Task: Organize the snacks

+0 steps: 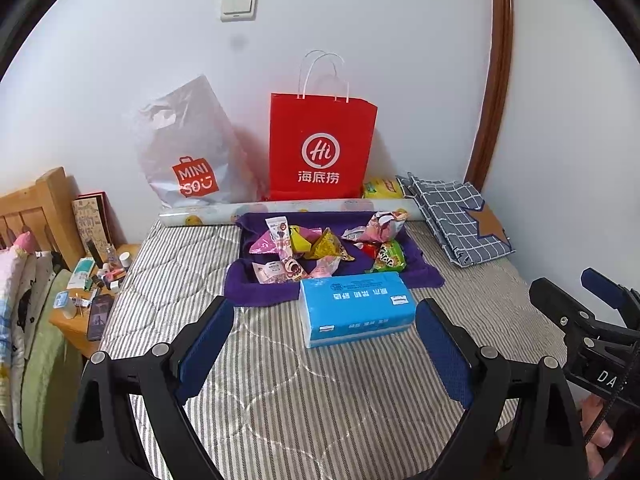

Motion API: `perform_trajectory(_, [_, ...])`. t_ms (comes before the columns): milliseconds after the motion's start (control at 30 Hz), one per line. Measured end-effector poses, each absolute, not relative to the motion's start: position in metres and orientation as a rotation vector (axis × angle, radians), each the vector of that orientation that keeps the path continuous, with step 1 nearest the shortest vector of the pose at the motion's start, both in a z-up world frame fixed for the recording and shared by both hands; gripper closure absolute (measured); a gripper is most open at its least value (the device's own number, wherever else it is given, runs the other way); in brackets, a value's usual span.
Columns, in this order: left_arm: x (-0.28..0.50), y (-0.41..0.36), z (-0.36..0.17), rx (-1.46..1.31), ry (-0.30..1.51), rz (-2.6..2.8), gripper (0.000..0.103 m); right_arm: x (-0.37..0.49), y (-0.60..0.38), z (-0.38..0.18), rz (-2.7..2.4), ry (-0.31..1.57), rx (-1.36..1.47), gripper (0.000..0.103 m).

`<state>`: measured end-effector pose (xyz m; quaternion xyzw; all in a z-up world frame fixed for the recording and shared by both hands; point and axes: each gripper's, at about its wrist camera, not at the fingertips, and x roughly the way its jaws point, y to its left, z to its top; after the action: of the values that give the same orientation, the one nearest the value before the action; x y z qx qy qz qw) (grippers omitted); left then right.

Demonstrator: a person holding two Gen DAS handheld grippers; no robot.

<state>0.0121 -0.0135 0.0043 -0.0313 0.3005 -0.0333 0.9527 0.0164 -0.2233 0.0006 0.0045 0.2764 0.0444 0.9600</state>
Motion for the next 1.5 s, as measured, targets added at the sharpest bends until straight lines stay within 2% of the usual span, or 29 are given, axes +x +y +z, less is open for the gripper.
perform_trajectory(1500, [0.008,-0.019,0.01,-0.046,0.608,-0.075,0.011,0.01,-0.224,0.01,0.08,0.544,0.001,0.002])
